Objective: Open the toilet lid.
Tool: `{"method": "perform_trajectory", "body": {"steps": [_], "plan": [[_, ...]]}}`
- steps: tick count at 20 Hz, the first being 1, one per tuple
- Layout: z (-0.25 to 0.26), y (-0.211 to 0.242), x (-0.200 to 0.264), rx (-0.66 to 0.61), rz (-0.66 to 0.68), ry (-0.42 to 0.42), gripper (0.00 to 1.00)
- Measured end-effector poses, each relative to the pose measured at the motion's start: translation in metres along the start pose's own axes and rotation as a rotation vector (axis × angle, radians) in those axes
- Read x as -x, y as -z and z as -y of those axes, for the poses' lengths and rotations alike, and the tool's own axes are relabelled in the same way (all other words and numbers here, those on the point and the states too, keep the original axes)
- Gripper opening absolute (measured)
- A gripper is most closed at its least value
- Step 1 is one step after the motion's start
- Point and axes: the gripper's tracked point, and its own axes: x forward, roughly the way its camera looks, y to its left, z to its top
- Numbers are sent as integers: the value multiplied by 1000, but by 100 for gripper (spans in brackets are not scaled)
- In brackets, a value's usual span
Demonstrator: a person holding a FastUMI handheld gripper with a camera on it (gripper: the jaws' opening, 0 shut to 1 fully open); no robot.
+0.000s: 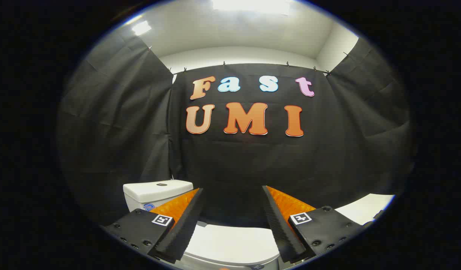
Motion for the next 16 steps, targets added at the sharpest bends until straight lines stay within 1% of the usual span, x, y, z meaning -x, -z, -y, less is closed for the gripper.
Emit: {"method": "perform_trajectory", "body": {"steps": [7, 16], "plan": [[4, 3, 2, 9, -19, 10, 98], [-2, 3, 3, 5, -24, -5, 98]]}}
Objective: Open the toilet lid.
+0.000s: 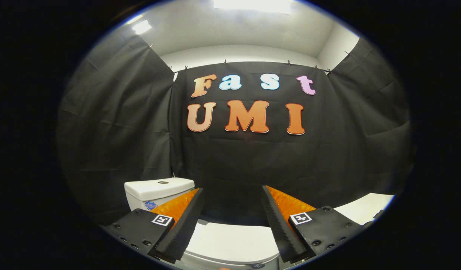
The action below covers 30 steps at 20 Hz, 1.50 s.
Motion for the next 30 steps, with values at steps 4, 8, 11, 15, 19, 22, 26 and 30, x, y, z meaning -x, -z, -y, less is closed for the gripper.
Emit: {"method": "perform_trajectory", "body": {"steps": [4, 8, 11, 15, 19, 22, 26, 30], "plan": [[2, -2, -1, -4, 3, 4, 98], [2, -3, -1, -19, 2, -1, 98], [-3, -1, -7, -51, -6, -29, 98], [11, -15, -23, -162, 29, -26, 98], [19, 13, -21, -279, 11, -22, 98], [37, 50, -16, -357, -45, 27, 98], [64, 79, -10, -455, -40, 121, 99], [84, 124, -6, -518, -69, 215, 99]]}}
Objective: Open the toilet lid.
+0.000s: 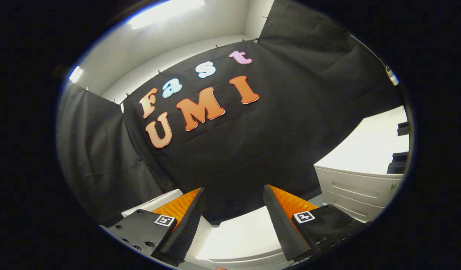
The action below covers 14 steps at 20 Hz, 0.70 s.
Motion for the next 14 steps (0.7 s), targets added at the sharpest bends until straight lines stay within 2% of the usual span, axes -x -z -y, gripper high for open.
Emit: {"method": "perform_trajectory", "body": {"steps": [7, 14], "plan": [[63, 43, 0, -65, -28, 122, 99], [128, 90, 2, -247, -35, 254, 99]]}}
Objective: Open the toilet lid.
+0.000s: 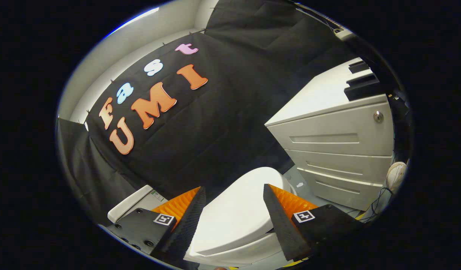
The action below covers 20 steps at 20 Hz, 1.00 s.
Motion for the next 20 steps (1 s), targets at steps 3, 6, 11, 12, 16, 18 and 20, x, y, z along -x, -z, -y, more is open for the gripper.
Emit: {"method": "perform_trajectory", "body": {"steps": [3, 6, 11, 12, 16, 18, 20], "plan": [[15, 27, -3, -30, -47, 13, 100], [25, 52, 0, -63, -119, 16, 99], [56, 68, 10, -234, -102, 53, 99], [61, 74, 13, -247, -106, 56, 99], [74, 105, 18, -265, -161, 57, 99], [84, 115, 19, -303, -176, 69, 99], [90, 130, 18, -323, -204, 81, 99]]}}
